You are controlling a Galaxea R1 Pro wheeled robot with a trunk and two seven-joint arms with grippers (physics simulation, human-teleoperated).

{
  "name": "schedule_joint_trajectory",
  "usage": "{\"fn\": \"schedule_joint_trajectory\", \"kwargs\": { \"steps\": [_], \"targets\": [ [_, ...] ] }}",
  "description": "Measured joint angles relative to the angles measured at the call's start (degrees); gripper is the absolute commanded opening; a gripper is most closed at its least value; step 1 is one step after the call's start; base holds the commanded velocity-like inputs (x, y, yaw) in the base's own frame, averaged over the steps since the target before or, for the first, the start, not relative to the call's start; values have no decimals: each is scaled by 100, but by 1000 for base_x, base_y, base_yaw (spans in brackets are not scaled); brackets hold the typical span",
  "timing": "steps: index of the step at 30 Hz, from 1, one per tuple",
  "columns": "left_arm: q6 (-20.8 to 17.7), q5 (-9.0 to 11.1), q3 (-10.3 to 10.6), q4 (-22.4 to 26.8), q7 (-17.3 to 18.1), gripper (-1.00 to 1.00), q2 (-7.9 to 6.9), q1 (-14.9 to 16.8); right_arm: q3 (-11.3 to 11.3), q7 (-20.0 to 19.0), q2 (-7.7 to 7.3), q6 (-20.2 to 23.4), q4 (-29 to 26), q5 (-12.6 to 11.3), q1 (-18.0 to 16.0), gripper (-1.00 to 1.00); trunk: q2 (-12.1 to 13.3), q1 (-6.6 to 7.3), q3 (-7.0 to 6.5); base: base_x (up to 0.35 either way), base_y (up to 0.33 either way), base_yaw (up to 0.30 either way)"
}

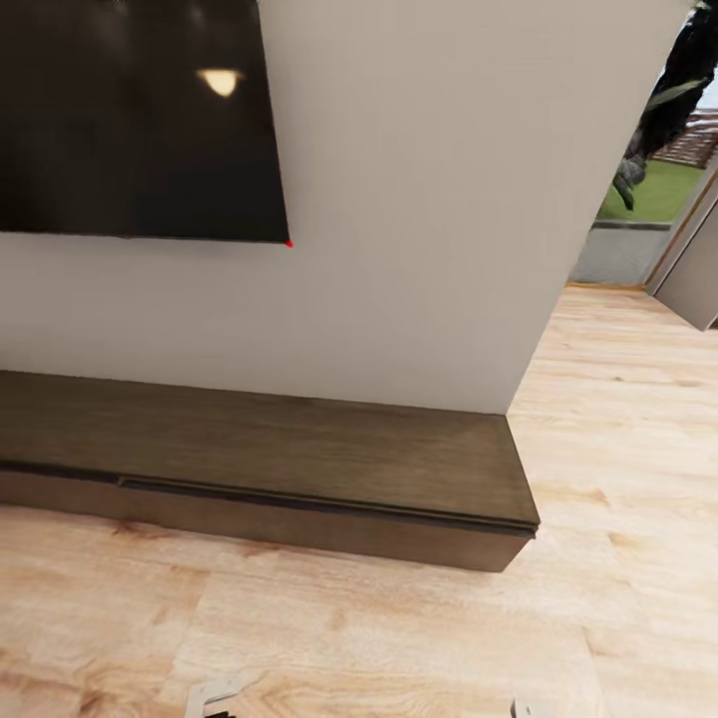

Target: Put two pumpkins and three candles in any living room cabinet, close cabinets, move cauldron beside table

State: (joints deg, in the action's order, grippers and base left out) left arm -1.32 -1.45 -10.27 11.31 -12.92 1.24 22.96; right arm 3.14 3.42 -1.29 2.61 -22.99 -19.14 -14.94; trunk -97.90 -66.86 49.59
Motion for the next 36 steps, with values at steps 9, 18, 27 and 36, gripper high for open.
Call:
{"fn": "schedule_joint_trajectory", "kwargs": {
  "steps": [9, 18, 27, 36],
  "targets": [
    [30, -4, -6, -13, 25, 100, 16, -8, -11, 6, 10, -221, 106, 5, 1, 100, 202, 111, -89, 0, 0, 3],
    [132, -5, -9, -9, 52, 100, -7, -37, -12, 7, 20, -258, 125, 7, 1, 100, 202, 108, -89, -67, 6, 0],
    [455, 8, -4, 0, 51, 100, -5, -70, -5, 12, 70, -593, 279, 17, 1, 100, 202, 110, -89, -142, 36, 107],
    [461, 9, -3, 0, 50, 100, -5, -77, 2, 11, 73, -603, 296, 27, 1, 100, 202, 108, -89, -131, 55, 269]
  ]
}}
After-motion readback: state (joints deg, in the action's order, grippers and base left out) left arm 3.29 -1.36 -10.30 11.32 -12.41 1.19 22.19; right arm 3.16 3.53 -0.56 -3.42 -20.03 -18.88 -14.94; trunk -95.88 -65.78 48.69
